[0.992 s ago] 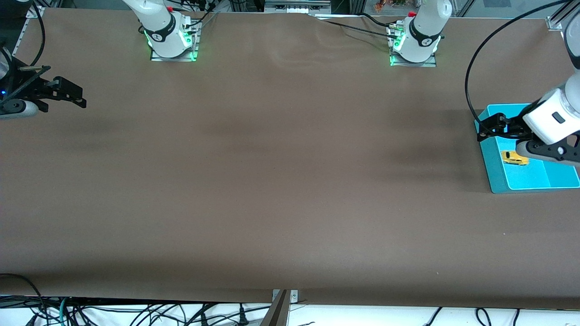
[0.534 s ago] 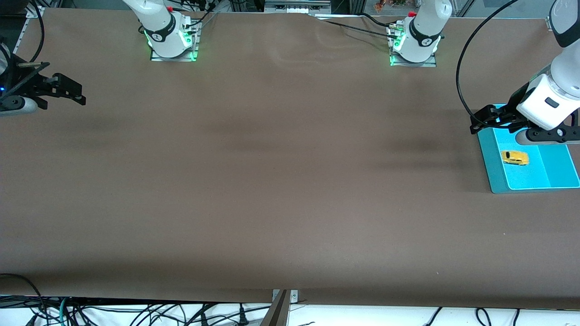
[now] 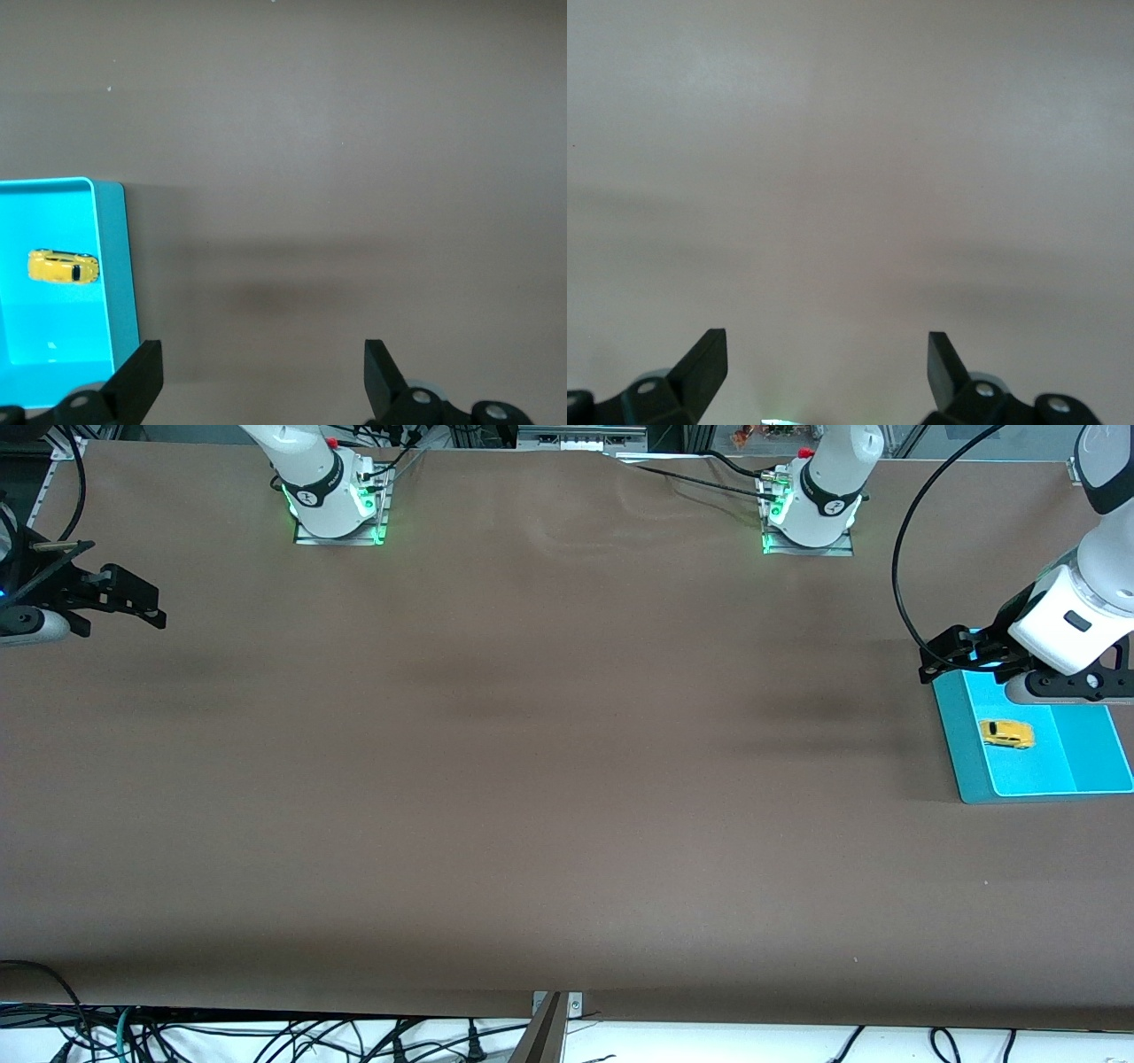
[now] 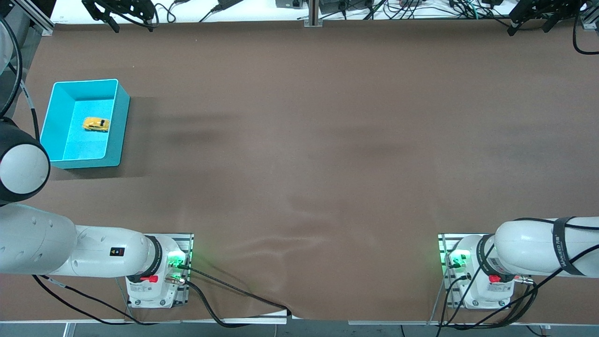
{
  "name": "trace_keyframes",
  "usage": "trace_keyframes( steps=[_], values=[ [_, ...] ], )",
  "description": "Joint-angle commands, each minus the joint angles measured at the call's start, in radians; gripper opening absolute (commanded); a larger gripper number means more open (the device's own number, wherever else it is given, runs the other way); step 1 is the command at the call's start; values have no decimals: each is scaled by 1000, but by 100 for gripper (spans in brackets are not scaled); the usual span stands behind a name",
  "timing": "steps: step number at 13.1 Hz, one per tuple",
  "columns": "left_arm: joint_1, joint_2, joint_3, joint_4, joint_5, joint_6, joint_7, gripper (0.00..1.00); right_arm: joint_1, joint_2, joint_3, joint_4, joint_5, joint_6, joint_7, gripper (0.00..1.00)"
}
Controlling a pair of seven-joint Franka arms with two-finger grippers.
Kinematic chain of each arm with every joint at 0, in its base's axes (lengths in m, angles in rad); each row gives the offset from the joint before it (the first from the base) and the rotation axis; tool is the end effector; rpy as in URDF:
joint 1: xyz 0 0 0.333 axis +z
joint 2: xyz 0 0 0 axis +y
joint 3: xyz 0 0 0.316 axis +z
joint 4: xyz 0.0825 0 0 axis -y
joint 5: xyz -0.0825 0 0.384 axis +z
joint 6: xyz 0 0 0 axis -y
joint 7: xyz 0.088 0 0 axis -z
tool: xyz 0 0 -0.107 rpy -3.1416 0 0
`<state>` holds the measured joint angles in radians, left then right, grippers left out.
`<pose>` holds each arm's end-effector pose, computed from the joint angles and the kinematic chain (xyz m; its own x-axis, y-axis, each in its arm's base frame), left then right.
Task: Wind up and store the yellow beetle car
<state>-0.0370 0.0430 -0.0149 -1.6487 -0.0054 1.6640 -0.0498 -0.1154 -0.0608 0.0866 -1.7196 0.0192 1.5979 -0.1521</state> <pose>0.5714 -0.0301 0.5714 0.9996 -0.0016 -0.0280 -0.0015 -1.0000 0.0046 0.5342 -0.0121 0.5896 0.9908 0.1220 -0.0583 0.1209 -0.9924 -0.0230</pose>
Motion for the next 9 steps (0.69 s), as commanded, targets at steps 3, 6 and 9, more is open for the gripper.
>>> trace_keyframes(
  steps=[3,6,9],
  values=[
    [34,-129,7,-166,-48,40,62,100,3,-57,-1,-63,5,20,14,100],
    [28,-109,6,-131,-48,37,54,100,3,-51,1,-51,-1,8,2,100],
    [19,-107,6,-126,-45,34,56,100,3,-45,1,-38,-1,5,0,100]
  ],
)
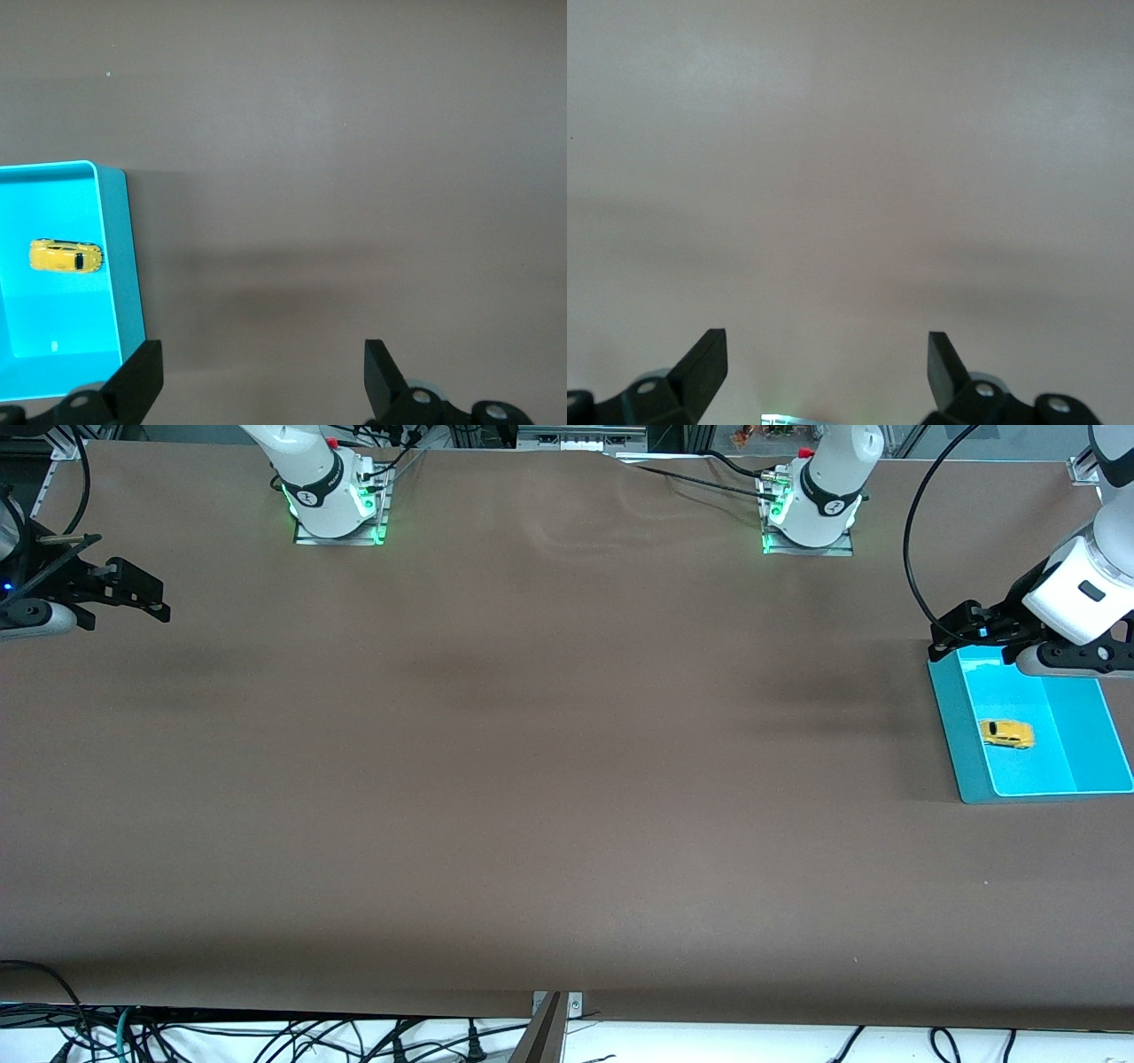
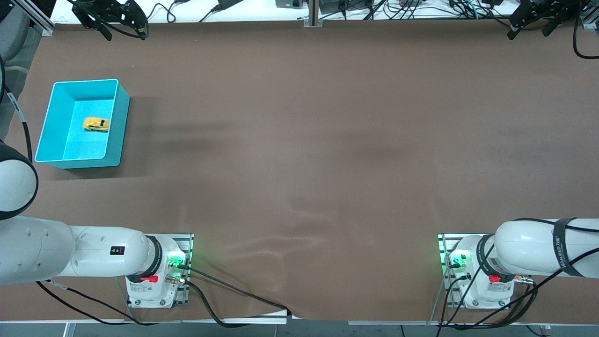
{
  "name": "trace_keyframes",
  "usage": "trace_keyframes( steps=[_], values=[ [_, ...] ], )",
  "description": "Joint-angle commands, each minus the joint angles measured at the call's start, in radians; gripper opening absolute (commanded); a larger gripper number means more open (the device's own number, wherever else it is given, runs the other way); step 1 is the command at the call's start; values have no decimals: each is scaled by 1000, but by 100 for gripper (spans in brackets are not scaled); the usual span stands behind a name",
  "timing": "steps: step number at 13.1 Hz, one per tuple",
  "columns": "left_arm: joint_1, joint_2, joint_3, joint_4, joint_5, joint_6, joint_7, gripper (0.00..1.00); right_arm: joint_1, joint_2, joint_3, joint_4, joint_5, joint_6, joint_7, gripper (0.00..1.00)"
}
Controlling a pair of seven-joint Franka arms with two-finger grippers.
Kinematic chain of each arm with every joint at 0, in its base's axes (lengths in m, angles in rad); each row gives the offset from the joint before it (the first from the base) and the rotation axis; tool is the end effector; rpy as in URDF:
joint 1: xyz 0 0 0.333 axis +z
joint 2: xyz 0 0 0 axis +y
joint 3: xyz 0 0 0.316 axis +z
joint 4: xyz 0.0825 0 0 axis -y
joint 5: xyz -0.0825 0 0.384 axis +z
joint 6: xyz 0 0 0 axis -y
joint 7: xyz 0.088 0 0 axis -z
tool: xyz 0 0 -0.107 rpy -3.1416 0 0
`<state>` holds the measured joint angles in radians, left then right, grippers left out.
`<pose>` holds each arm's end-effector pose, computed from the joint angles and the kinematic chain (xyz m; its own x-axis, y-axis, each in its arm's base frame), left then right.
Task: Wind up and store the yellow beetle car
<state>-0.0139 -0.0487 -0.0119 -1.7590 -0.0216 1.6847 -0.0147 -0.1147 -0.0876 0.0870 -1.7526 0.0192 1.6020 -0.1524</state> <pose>0.5438 -0.0162 0.5717 0.9996 -0.0086 -0.0259 -0.0081 -0.9998 0.0204 0.5257 -0.0108 0.5885 0.9905 0.1230 -0.0608 0.1220 -0.9923 -0.0210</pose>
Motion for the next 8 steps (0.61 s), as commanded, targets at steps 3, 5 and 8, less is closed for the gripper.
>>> trace_keyframes(
  steps=[3,5,8],
  values=[
    [-5,-10,3,-2,-29,13,30,100,7,-18,2,-5,-4,1,2,100],
    [-5,-8,3,0,-28,12,27,100,7,-18,2,-5,-4,1,2,100],
    [-6,-8,3,1,-23,12,24,100,7,-18,2,-2,-5,1,2,100]
  ],
)
